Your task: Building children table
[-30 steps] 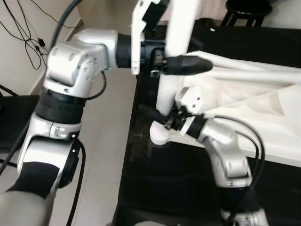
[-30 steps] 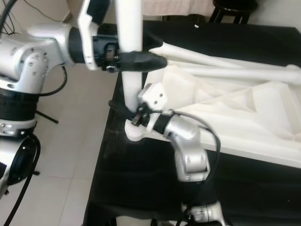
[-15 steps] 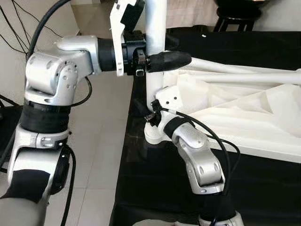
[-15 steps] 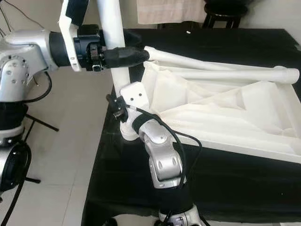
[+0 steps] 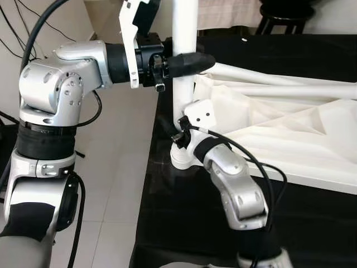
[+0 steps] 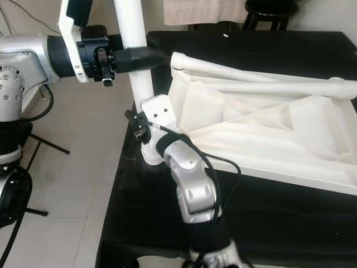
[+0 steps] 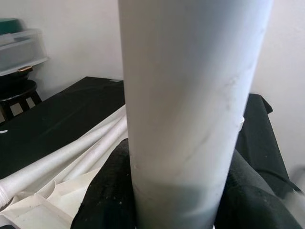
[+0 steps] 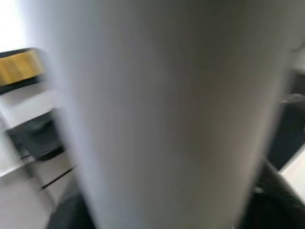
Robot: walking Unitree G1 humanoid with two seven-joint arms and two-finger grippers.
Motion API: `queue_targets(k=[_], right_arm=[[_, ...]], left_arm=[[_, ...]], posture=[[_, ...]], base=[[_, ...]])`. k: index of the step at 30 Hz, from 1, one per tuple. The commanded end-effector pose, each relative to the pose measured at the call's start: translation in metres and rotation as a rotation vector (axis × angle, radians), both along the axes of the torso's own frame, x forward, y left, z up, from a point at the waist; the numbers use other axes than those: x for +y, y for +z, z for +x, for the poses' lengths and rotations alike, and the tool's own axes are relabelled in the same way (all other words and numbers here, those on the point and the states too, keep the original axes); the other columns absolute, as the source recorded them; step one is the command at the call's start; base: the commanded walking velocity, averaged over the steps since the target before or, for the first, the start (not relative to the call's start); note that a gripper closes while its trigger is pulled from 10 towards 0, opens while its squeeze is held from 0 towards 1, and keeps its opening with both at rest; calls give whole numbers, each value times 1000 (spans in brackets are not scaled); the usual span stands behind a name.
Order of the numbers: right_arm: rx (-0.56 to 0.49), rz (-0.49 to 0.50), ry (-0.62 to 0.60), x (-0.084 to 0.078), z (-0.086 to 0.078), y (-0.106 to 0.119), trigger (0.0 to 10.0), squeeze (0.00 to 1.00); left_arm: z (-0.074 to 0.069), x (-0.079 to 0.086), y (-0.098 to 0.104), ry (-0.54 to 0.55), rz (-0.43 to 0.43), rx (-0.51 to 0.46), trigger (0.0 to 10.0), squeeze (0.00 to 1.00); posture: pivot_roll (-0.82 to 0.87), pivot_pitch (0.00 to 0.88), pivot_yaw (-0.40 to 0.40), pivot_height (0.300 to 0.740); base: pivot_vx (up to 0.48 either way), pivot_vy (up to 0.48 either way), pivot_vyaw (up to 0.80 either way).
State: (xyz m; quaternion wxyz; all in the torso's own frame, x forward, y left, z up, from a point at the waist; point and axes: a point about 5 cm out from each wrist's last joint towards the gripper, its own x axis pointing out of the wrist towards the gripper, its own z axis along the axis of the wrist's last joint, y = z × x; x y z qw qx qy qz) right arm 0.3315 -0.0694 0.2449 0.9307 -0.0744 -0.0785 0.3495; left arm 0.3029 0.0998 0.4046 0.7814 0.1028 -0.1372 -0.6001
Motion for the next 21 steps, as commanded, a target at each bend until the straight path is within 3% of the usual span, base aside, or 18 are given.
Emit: queue_targets(k=[1, 5, 6, 10, 14, 15, 16, 21], right_arm=[[17, -7, 110, -9, 8, 4, 10000, 1000], [-6, -121, 370, -20, 15, 15, 10000, 976], [-14, -175, 445, -24, 18, 17, 10000, 0], [16, -233, 572, -26, 27, 20, 10000, 0], [52, -217, 642, -22, 30, 22, 10000, 0], [63, -203, 663, -20, 32, 23, 8627, 0], [72, -184, 686, -18, 33, 24, 0, 0], [87, -161, 732, -15, 34, 22, 0, 0]], left_arm=[[-10, -11, -1, -115, 30, -3, 0, 0], [-10, -12, -2, -117, 26, -1, 0, 0], [-10, -12, -2, -117, 25, -2, 0, 0], [-10, -12, -2, -115, 23, -2, 0, 0], [-11, -12, -2, -113, 21, -1, 0, 0], [-11, -12, -2, -112, 21, -1, 0, 0], [-11, -12, -3, -112, 21, 0, 0, 0], [-12, -12, -2, -117, 24, -4, 0, 0]], posture=[[60, 221, -4, 740], [58, 224, -9, 740], [60, 226, -10, 740], [70, 234, -17, 740], [73, 237, -16, 740], [73, 237, -16, 740], [76, 240, -14, 740], [82, 246, -11, 740]], base=[[0, 0, 0], [0, 0, 0], [0, 0, 0], [0, 0, 0], [0, 0, 0], [0, 0, 0], [0, 0, 0], [0, 0, 0]])
